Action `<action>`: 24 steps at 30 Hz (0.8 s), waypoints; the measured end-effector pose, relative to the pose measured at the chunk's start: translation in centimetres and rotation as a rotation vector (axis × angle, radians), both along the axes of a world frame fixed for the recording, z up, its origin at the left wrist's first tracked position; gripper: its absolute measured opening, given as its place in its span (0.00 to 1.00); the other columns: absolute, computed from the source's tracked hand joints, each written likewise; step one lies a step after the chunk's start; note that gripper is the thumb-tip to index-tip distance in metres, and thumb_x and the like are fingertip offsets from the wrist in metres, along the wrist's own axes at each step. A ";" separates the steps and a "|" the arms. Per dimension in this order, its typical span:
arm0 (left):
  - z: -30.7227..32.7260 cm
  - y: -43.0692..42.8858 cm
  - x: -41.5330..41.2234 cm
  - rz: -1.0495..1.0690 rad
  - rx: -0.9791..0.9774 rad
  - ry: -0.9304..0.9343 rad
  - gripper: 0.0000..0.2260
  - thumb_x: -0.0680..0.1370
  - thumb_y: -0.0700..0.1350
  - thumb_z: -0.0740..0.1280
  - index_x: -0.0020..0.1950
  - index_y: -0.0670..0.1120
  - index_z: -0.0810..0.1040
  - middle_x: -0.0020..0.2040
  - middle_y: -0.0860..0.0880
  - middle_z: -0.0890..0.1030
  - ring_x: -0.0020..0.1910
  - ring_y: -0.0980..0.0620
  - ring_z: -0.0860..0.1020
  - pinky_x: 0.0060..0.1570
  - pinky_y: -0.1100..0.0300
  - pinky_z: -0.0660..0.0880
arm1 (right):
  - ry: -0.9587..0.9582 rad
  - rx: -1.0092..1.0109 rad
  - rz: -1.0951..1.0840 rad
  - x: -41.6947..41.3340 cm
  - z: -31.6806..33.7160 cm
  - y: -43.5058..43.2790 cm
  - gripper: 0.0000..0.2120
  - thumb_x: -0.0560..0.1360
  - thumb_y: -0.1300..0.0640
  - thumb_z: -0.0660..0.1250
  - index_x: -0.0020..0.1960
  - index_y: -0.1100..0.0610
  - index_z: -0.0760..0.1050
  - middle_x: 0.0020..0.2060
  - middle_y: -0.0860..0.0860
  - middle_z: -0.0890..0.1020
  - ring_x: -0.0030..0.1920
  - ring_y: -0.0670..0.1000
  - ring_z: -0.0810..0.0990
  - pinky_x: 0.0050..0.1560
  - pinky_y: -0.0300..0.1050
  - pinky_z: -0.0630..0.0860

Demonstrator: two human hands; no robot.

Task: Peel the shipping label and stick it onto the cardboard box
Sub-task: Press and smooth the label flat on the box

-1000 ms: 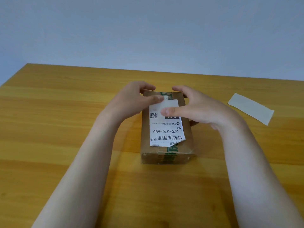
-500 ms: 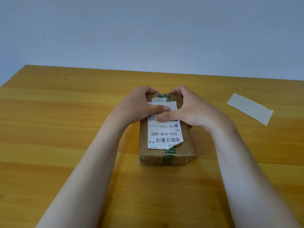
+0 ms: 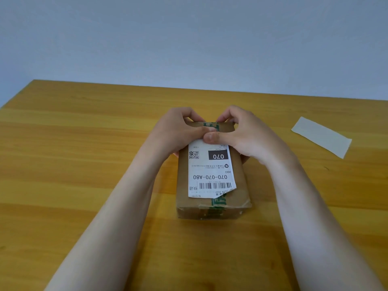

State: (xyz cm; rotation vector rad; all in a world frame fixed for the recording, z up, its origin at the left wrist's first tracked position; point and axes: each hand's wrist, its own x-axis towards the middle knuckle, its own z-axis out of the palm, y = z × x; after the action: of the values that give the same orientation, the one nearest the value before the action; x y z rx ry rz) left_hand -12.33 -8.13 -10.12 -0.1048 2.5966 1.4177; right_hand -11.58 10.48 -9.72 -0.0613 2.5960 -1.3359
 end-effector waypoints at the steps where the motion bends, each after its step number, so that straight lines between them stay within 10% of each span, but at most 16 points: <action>1: 0.0 0.0 0.0 -0.002 0.001 -0.004 0.12 0.72 0.55 0.80 0.50 0.52 0.83 0.44 0.52 0.84 0.37 0.52 0.82 0.28 0.60 0.74 | -0.002 -0.008 0.006 0.0 0.0 0.0 0.23 0.67 0.41 0.82 0.54 0.46 0.76 0.53 0.46 0.82 0.44 0.52 0.87 0.26 0.47 0.80; 8: 0.4 -0.7 -0.1 0.117 -0.080 -0.005 0.16 0.75 0.62 0.73 0.54 0.53 0.78 0.48 0.50 0.85 0.46 0.49 0.85 0.37 0.49 0.85 | -0.024 -0.076 -0.016 0.1 0.9 0.3 0.35 0.73 0.35 0.75 0.76 0.41 0.67 0.68 0.43 0.77 0.58 0.45 0.82 0.49 0.45 0.78; 13: 0.7 -1.0 0.1 0.106 -0.140 -0.031 0.20 0.75 0.66 0.71 0.58 0.54 0.76 0.52 0.52 0.84 0.49 0.52 0.82 0.48 0.47 0.83 | -0.125 -0.149 0.107 0.6 1.5 0.3 0.33 0.71 0.44 0.80 0.71 0.36 0.70 0.61 0.36 0.78 0.52 0.39 0.85 0.53 0.43 0.81; 20: 1.6 -1.2 0.8 -0.186 -0.162 -0.044 0.48 0.63 0.64 0.82 0.80 0.56 0.68 0.68 0.55 0.78 0.64 0.52 0.79 0.65 0.51 0.77 | -0.137 -0.014 0.181 0.4 1.5 1.3 0.56 0.61 0.46 0.86 0.82 0.34 0.59 0.70 0.38 0.74 0.61 0.44 0.80 0.59 0.44 0.78; 24: 1.2 -0.8 0.8 -0.171 -0.157 -0.025 0.46 0.63 0.63 0.83 0.78 0.57 0.70 0.66 0.54 0.79 0.61 0.51 0.80 0.60 0.48 0.80 | -0.141 0.031 0.187 0.5 1.4 1.3 0.57 0.60 0.43 0.86 0.81 0.31 0.59 0.65 0.39 0.78 0.57 0.44 0.83 0.62 0.49 0.80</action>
State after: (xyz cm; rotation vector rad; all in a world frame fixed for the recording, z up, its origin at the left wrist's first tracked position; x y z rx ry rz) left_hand -11.57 -8.94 -8.94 0.0762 2.6221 1.1486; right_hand -11.11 11.80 -8.34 -0.1925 2.4258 -1.1904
